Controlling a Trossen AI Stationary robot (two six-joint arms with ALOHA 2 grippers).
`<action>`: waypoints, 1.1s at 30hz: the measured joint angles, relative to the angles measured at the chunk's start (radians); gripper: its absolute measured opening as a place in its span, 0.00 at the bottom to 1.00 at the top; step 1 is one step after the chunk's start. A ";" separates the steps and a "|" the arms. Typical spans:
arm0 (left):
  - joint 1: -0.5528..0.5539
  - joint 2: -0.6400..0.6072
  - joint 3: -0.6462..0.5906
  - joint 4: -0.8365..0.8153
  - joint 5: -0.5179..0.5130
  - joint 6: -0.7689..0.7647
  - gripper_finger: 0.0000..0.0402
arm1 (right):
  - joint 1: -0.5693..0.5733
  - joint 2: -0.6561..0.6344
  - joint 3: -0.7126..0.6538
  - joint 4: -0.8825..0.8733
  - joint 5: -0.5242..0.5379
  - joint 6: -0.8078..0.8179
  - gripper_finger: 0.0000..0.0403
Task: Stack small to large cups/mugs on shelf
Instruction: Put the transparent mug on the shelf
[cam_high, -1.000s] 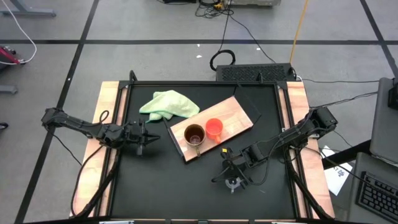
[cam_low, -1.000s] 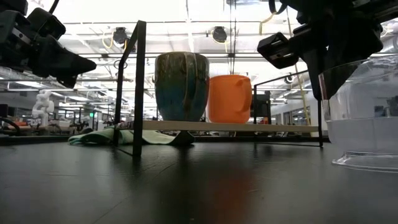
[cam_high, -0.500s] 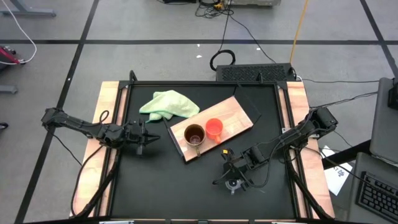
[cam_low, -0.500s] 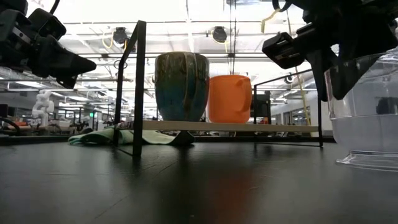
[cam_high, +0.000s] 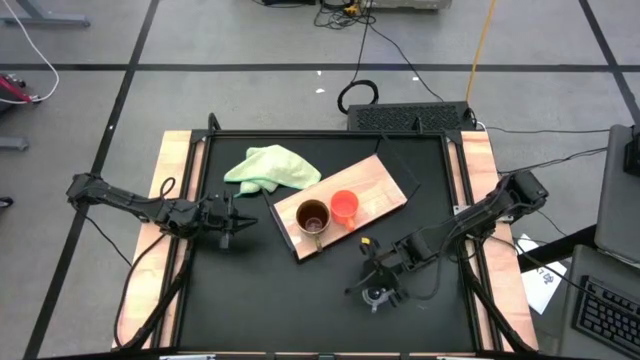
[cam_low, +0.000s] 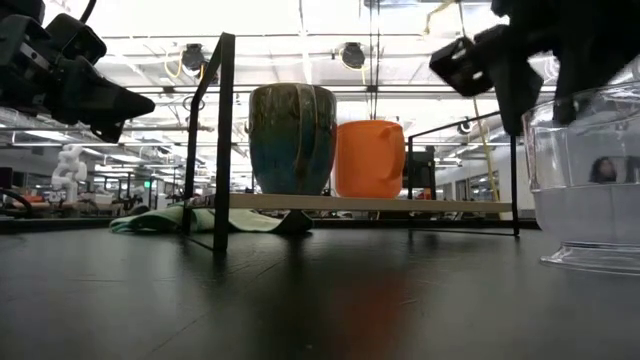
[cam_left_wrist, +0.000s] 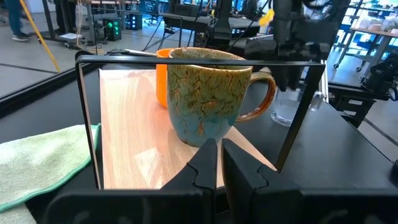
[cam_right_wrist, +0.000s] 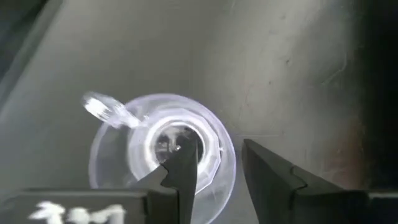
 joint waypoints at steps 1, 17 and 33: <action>0.000 0.000 0.000 0.000 0.000 0.000 0.06 | 0.000 -0.014 0.000 0.003 0.000 0.019 0.30; 0.000 0.000 0.000 0.000 0.000 0.040 0.06 | -0.008 -0.078 0.000 -0.008 0.001 0.420 0.31; 0.000 0.000 0.000 -0.001 0.000 0.045 0.06 | -0.002 -0.077 0.001 -0.072 0.001 0.553 0.31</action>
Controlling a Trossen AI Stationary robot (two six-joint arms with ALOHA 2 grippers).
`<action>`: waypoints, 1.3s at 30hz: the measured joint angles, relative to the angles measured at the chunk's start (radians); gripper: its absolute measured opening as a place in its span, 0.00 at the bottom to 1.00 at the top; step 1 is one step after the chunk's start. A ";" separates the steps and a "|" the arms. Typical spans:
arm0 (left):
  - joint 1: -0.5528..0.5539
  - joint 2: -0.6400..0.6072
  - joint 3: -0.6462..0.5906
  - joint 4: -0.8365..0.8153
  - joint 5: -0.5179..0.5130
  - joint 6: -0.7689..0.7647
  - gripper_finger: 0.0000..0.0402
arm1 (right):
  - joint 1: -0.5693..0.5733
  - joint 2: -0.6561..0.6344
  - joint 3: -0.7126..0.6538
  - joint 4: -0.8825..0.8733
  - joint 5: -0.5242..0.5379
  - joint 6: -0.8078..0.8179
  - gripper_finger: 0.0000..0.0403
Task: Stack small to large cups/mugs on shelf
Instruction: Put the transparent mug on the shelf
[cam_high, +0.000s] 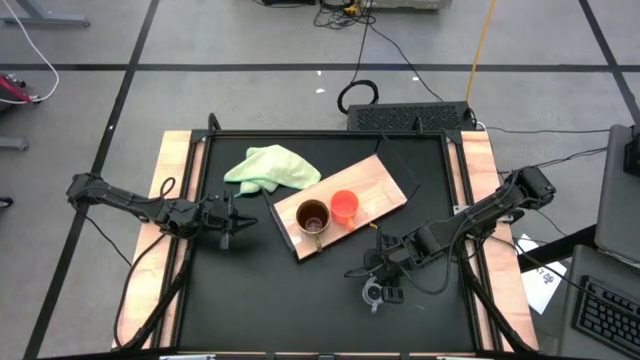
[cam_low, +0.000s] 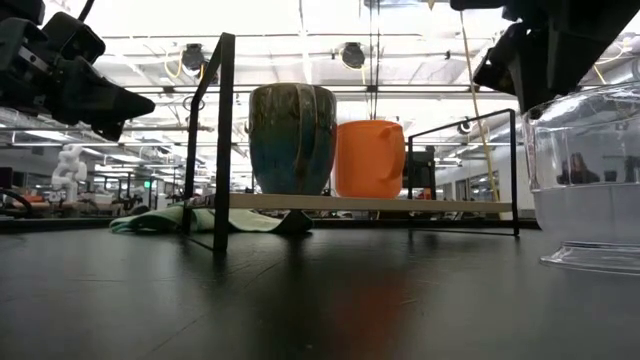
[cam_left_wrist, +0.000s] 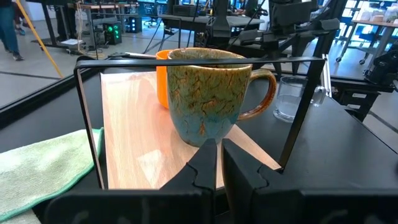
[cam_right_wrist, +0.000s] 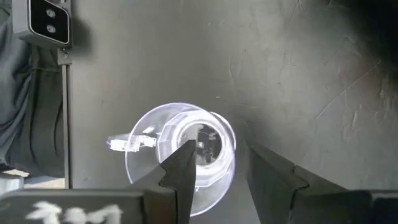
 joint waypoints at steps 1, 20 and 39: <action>0.000 0.000 0.000 0.000 0.000 0.000 0.06 | 0.001 0.001 0.000 -0.002 -0.001 0.006 0.31; 0.000 0.000 0.000 -0.022 0.000 0.007 0.06 | 0.002 0.002 -0.099 0.049 -0.028 0.119 0.31; 0.000 0.000 0.000 -0.022 0.000 0.018 0.06 | 0.000 0.002 -0.106 0.068 -0.025 -0.027 0.03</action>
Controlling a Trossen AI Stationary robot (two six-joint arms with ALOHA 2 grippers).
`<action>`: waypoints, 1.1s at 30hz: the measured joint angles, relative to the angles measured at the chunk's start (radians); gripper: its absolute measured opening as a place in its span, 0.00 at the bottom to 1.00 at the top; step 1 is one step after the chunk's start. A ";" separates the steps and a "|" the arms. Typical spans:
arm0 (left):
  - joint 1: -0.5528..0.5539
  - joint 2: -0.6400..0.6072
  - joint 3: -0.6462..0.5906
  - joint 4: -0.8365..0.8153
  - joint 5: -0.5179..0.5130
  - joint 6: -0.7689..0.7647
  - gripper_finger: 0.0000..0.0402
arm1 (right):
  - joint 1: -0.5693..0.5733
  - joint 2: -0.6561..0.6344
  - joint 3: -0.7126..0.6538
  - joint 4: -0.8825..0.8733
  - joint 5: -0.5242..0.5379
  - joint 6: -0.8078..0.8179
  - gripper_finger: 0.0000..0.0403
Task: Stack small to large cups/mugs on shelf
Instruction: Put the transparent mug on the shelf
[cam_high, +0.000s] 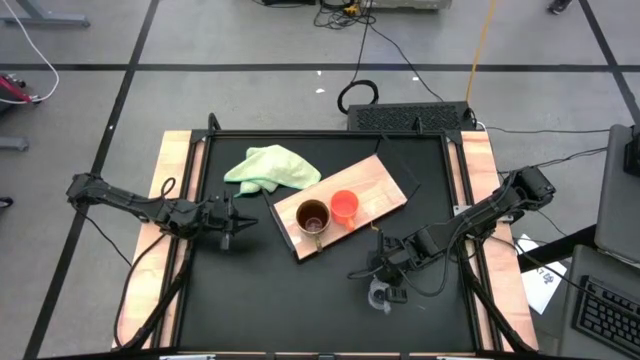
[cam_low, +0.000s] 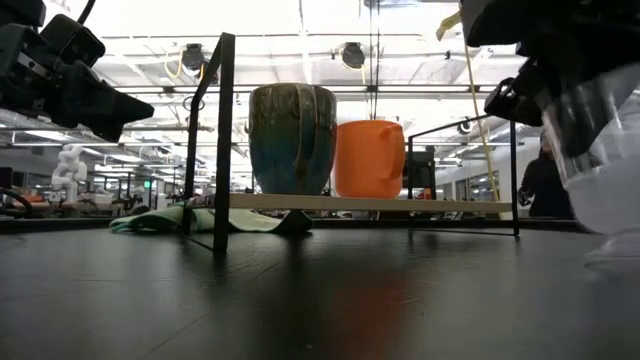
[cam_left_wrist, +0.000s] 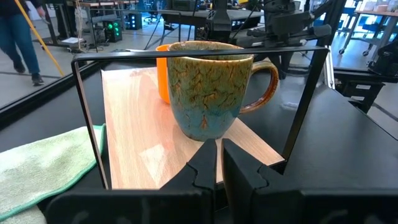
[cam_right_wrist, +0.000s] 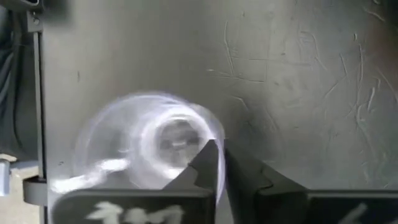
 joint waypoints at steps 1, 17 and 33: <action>0.000 0.000 0.000 0.000 0.000 0.000 0.06 | 0.000 0.000 0.000 0.000 0.000 -0.010 0.02; 0.000 0.000 0.000 0.000 0.000 0.000 0.06 | 0.000 0.000 0.002 -0.011 0.145 -0.248 0.00; 0.000 0.000 0.000 0.000 -0.002 0.000 0.06 | -0.089 -0.135 0.002 -0.100 0.160 -0.336 0.00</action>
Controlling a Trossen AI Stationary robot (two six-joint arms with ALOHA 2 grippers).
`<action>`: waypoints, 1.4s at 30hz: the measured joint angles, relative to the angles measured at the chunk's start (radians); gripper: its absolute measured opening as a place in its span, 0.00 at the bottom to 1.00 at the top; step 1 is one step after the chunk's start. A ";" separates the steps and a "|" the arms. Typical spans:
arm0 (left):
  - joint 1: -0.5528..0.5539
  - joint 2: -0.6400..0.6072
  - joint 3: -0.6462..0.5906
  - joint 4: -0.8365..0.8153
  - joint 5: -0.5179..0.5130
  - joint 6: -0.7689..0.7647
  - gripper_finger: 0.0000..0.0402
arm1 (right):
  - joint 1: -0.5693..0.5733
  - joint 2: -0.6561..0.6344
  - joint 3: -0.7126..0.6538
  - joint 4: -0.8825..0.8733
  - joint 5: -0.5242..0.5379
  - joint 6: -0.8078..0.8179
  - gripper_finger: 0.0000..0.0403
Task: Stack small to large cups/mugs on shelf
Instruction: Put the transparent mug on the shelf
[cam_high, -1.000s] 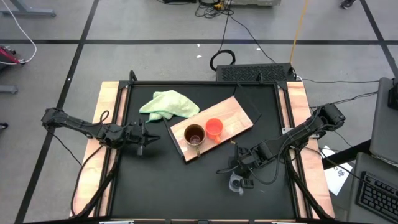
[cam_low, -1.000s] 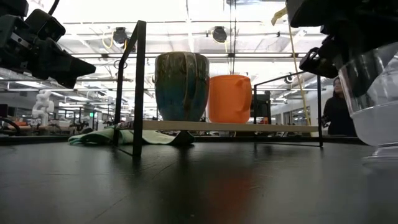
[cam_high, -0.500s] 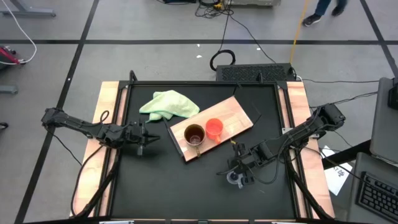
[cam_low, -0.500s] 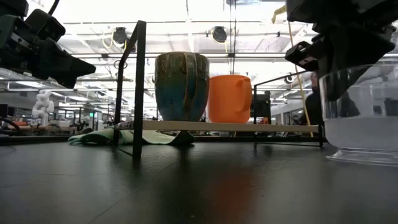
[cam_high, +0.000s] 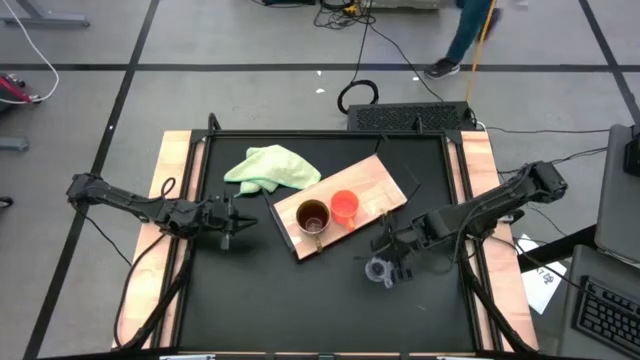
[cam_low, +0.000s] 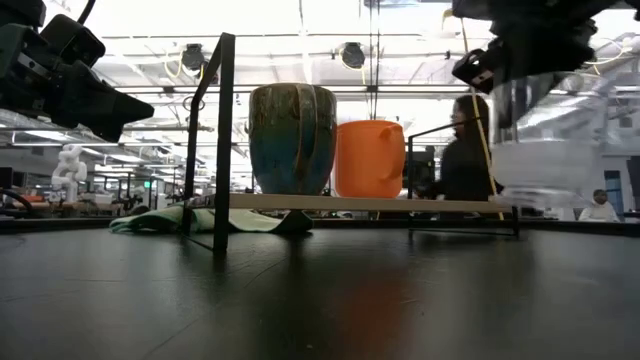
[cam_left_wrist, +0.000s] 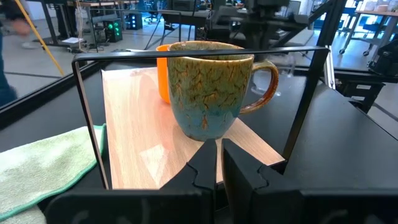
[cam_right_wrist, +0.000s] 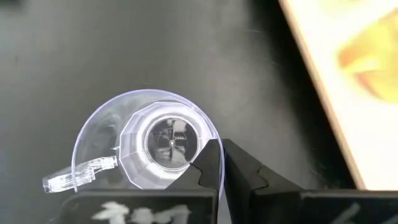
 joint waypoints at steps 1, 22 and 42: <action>0.000 0.000 0.000 0.000 0.000 0.000 0.06 | -0.014 -0.014 0.000 -0.012 0.000 0.000 0.00; 0.000 0.000 0.000 -0.009 -0.035 0.014 0.06 | -0.319 -0.131 0.080 -0.181 -0.089 -0.185 0.00; 0.000 0.000 0.000 -0.011 -0.046 0.048 0.06 | -0.633 -0.041 0.192 -0.311 -0.147 -0.543 0.00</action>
